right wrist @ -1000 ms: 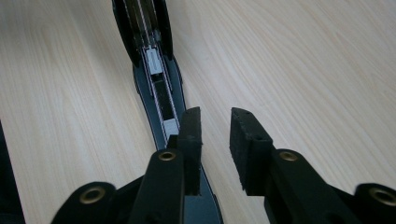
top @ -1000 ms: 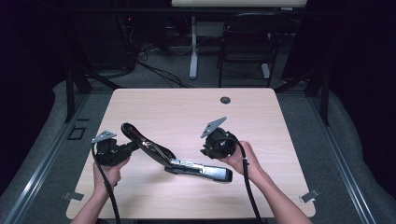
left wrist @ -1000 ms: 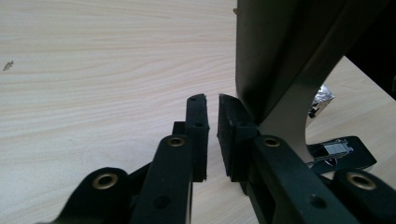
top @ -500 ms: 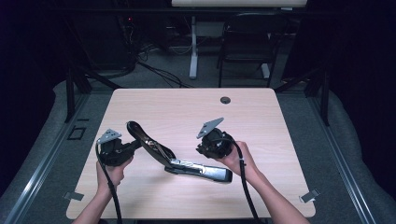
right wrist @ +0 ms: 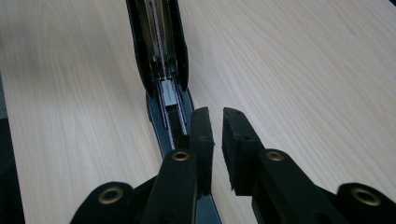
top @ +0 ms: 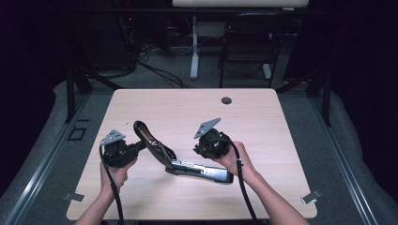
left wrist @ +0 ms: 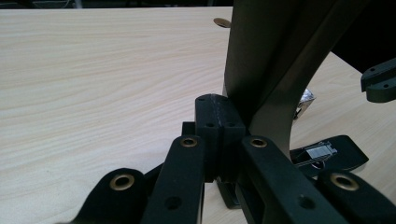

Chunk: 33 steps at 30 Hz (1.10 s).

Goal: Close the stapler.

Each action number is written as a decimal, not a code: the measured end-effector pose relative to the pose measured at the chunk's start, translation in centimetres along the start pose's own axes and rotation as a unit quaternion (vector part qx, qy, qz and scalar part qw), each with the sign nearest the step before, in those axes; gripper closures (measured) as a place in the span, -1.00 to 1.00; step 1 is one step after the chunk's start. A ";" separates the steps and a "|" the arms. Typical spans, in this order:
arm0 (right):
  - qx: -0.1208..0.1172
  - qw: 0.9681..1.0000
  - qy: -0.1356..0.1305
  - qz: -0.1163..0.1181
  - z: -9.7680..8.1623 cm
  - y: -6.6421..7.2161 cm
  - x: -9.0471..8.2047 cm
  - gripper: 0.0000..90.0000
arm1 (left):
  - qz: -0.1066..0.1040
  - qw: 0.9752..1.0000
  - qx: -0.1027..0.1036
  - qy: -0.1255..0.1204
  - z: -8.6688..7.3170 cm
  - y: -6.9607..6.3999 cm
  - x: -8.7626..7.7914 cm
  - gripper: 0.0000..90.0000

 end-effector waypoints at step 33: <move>0.003 0.999 -0.044 -0.009 2.1 0.5 -1.3 0.89 | -0.006 0.999 0.050 0.008 1.1 -2.5 2.6 1.00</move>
Point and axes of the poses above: each handheld gripper's, and its own axes: x roughly forward along the jaws, z roughly out of its top, y roughly to its left, the point moved 4 cm from there along x, roughly forward along the jaws, and after that the axes turned 12 degrees about y, right-handed, at the moved point
